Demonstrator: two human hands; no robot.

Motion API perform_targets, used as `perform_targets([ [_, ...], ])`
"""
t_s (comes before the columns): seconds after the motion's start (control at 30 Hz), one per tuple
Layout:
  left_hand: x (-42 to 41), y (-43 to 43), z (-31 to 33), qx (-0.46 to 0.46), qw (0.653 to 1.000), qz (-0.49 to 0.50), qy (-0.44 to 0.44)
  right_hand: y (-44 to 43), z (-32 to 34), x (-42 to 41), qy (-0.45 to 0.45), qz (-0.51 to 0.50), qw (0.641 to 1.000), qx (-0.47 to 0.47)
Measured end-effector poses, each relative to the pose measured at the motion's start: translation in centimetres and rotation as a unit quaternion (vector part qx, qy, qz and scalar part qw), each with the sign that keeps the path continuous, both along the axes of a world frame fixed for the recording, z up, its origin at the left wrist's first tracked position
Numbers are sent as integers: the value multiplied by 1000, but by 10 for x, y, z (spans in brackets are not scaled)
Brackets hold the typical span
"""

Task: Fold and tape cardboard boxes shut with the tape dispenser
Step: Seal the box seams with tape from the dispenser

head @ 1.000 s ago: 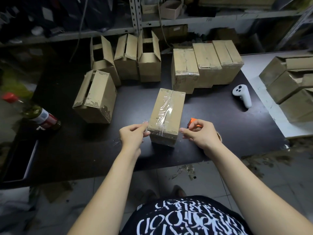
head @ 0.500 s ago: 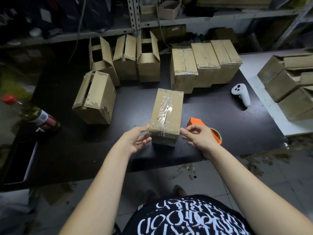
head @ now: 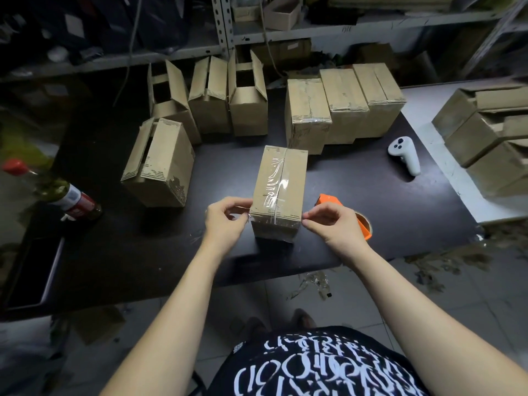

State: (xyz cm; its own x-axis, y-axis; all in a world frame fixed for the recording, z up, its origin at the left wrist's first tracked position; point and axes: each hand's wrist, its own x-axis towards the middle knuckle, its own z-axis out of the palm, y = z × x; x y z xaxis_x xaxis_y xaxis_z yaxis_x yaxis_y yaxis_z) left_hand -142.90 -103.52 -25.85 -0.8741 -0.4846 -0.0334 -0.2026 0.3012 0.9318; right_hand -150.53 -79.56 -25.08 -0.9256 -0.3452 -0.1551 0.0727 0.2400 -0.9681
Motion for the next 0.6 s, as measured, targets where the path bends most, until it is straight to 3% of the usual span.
perform_targets([
  [0.23,8,-2,-5,-119,984,-103,80,13,-9,-5,62,23,998,17],
  [0.37,8,2,-4,-184,967,-131,114,18,-7,-8,172,66,982,48],
  [0.43,8,2,-4,-200,961,-144,125,19,-6,-8,218,75,970,79],
  [0.6,10,2,-5,-211,957,-153,128,20,-5,-5,234,72,966,79],
])
